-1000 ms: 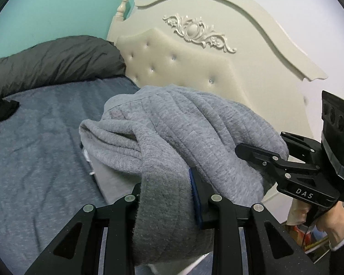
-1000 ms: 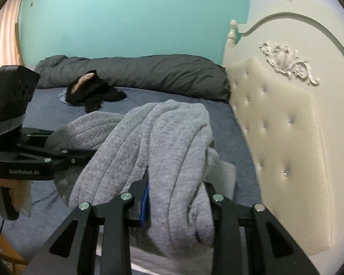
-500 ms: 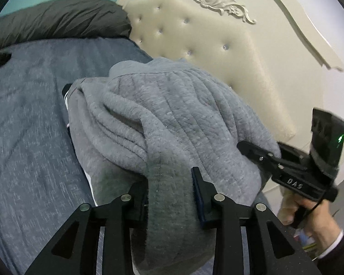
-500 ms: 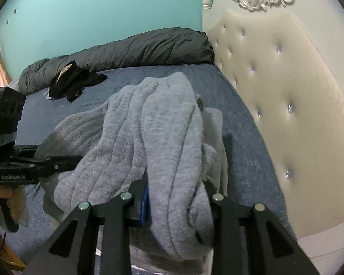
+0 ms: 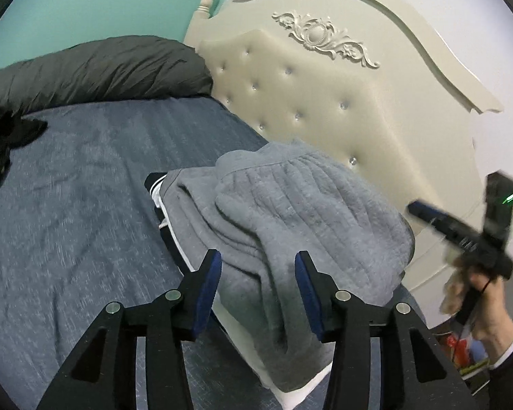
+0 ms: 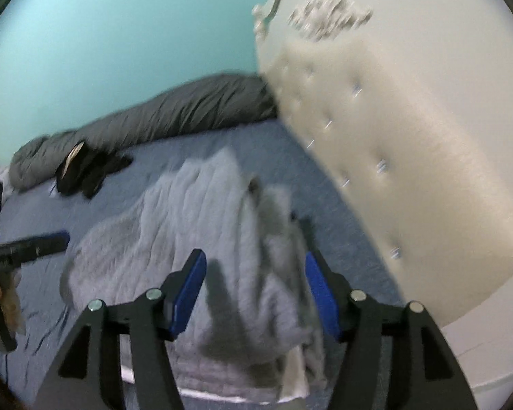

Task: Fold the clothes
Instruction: 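Lower the grey sweatshirt onto the clothes stack and open both grippers, then press the placed sweatshirt flat with the right gripper while the left gripper hovers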

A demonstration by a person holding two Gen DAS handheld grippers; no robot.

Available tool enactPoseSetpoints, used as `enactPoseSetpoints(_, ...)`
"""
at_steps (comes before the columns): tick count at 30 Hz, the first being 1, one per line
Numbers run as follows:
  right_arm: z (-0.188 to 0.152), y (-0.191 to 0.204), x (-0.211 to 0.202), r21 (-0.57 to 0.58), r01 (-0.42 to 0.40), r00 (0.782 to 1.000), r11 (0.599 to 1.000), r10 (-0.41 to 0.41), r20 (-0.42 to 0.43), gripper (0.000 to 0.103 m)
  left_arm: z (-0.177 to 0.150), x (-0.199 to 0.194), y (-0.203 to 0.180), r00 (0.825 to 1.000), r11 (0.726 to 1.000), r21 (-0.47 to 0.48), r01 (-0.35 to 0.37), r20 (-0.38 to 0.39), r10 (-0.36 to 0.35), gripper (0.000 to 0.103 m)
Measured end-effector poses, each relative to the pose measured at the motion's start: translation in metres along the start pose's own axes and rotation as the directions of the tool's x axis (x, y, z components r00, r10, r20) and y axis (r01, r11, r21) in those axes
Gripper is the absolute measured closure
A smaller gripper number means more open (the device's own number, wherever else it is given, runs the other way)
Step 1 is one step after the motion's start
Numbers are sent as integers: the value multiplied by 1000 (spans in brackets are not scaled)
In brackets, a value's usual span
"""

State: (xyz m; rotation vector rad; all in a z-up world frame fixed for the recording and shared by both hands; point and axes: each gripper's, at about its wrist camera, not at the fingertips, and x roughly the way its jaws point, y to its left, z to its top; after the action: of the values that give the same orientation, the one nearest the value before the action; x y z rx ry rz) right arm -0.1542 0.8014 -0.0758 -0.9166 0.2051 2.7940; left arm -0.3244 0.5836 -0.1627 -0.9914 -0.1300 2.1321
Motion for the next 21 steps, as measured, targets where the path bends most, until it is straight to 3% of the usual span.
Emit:
enactPoseSetpoints(3,15,12,-13,-8,-70,997,998,70,45,45,4,4,-19,1000,997,83,-1,-2,1,54)
enactPoseSetpoints(6,27,36,1,-75,-146,989,986,145,-13,75,8,17,-29,1000,994,112,2,-22,0,54)
enactPoseSetpoints(8,30,50,22,-112,-167,984,980,158,-87,87,9,28,-28,999,994,111,-8,-43,13,54)
enactPoseSetpoints(10,29,51,46,-112,-134,981,985,116,-154,90,1,39,-23,997,994,104,-21,-74,28,55)
enactPoseSetpoints(14,19,26,83,-8,-79,970,997,75,-229,102,-21,45,-16,995,994,112,-20,-91,30,61)
enactPoseSetpoints(21,6,-1,108,107,-43,955,993,72,-287,103,-36,47,-8,998,998,53,17,-63,-13,61)
